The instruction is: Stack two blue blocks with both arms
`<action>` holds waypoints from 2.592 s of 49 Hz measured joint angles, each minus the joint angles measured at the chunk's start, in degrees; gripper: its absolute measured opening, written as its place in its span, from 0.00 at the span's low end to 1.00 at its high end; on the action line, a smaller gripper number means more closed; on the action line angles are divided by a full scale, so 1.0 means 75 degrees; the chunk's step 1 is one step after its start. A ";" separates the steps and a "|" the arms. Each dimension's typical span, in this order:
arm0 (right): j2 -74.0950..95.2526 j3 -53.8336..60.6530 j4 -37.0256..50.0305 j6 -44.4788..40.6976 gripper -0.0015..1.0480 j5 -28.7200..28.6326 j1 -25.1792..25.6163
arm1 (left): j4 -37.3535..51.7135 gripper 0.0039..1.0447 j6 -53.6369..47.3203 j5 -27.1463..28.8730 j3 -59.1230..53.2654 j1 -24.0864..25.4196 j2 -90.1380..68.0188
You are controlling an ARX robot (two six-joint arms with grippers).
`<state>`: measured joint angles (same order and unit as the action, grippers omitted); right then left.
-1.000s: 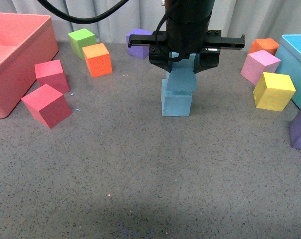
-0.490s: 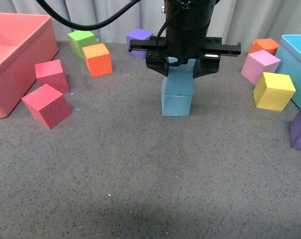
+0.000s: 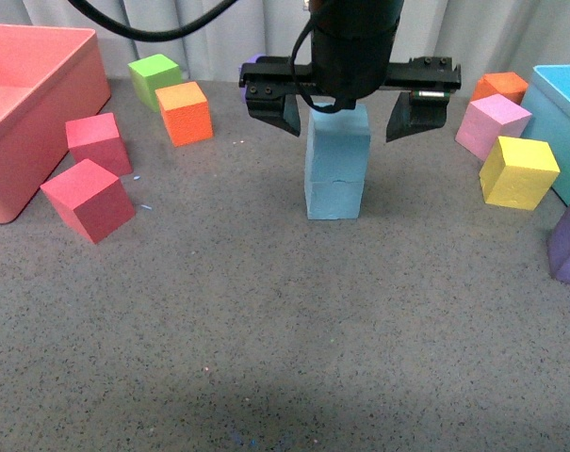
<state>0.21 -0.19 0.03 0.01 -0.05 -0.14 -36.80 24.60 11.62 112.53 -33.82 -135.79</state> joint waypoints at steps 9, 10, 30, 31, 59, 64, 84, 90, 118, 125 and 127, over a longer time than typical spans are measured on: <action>0.0000 0.0000 0.0000 -0.0003 0.91 -0.0003 0.0000 | 0.1282 0.89 -0.0414 0.0807 -0.0921 -0.0012 0.0793; 0.0000 0.0000 0.0000 0.0000 0.91 -0.0003 0.0000 | 0.2092 0.86 -0.0714 0.1288 -0.1402 -0.0003 0.0988; 0.0000 0.0000 0.0000 0.0000 0.91 -0.0006 0.0000 | 1.3420 0.03 -0.3118 0.0868 -1.1237 0.2081 0.5826; 0.0000 0.0000 0.0000 0.0000 0.91 -0.0003 0.0000 | 1.3610 0.03 -0.3150 0.0775 -1.1520 0.2174 0.5896; 0.0000 0.0000 0.0000 0.0000 0.91 0.0000 0.0000 | 1.2397 0.03 -0.3217 -0.0749 -1.4370 0.3678 0.9871; 0.0000 0.0000 0.0000 -0.0003 0.91 -0.0003 0.0000 | 1.2030 0.03 -0.3217 -0.0833 -1.4525 0.3791 1.0375; 0.0000 0.0000 0.0000 0.0000 0.91 0.0000 0.0000 | 0.9716 0.03 -0.3223 -0.1524 -1.4851 0.4485 1.3181; 0.0000 0.0000 0.0000 0.0000 0.91 0.0003 0.0000 | 0.9194 0.03 -0.3223 -0.1530 -1.4854 0.4488 1.3749; 0.0000 0.0000 0.0000 0.0000 0.91 0.0000 0.0000 | 0.6857 0.03 -0.3223 -0.1530 -1.4860 0.4488 1.6189; 0.0000 0.0000 0.0000 0.0000 0.91 0.0000 0.0000 | 0.6601 0.03 -0.3223 -0.1530 -1.4860 0.4488 1.6442; 0.0000 0.0000 0.0000 0.0000 0.91 0.0000 0.0000 | 0.6499 0.03 -0.3223 -0.1530 -1.4860 0.4488 1.6544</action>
<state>0.21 -0.19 0.03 0.01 -0.05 -0.14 11.94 0.43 0.14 1.08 -0.16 -11.70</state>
